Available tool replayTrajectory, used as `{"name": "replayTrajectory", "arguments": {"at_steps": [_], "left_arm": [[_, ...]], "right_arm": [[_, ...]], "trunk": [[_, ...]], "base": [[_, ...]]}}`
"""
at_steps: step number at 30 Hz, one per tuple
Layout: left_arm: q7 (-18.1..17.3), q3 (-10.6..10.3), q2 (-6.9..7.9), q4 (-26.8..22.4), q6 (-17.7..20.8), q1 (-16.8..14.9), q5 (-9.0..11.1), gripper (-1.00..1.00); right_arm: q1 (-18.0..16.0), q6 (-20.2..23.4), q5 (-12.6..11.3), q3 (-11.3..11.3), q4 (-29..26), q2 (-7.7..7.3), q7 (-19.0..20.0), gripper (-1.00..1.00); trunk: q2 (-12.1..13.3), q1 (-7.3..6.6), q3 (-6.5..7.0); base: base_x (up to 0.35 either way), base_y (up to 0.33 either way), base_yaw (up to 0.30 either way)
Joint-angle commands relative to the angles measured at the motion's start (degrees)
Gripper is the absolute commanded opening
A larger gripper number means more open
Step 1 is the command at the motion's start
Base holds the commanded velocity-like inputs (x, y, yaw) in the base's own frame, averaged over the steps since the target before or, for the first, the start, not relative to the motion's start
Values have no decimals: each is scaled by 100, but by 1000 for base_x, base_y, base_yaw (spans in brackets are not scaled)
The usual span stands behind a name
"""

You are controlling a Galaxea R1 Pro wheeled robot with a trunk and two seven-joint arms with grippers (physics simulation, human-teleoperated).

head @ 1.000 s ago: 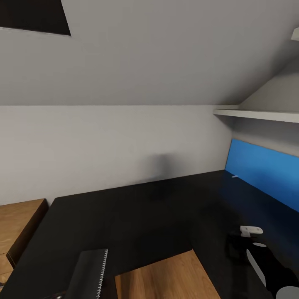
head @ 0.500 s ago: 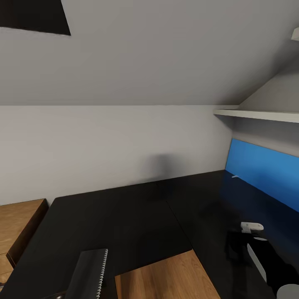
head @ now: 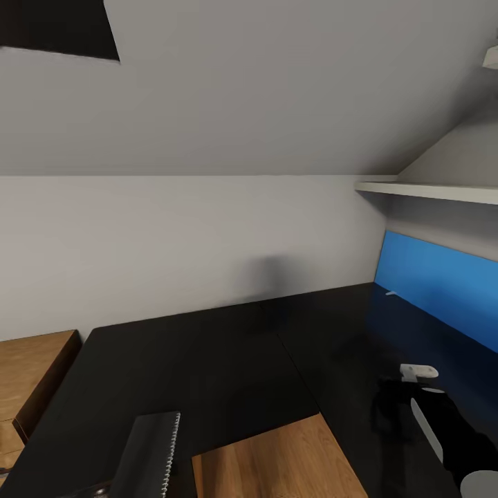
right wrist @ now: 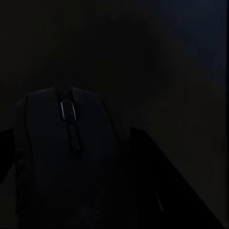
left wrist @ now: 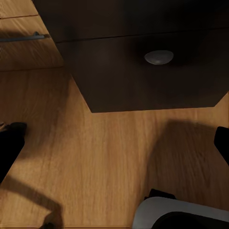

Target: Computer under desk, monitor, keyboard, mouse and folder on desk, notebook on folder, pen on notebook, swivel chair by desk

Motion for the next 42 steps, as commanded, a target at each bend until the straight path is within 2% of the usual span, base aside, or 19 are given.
{"name": "replayTrajectory", "arguments": {"at_steps": [1, 12, 32, 37, 42], "left_arm": [[-4, 4, -1, -10, -1, 2, 12, 100], [-4, 3, -11, -10, 4, 2, 12, 100], [12, 14, 29, -10, 0, 2, 17, 100], [13, 15, 27, -10, 0, 2, 20, 100], [17, 15, 26, -10, 0, 2, 21, 100]], "right_arm": [[0, 30, -36, -4, -11, 0, -23, -100], [-1, 31, -36, -13, -157, 2, -23, -100], [-2, -41, -34, -14, -126, 21, -63, -100], [3, -260, -36, -16, -80, 213, -300, -100], [3, -538, -33, -16, -64, 446, -1045, -100]], "trunk": [[-3, -1, -5], [-3, -1, -5], [-3, -1, -5], [-3, -1, -5], [-3, -1, -5]], "base": [[-206, 0, 0], [-285, 0, 0], [-76, 0, 0], [0, 0, 0], [0, 0, 0]]}}
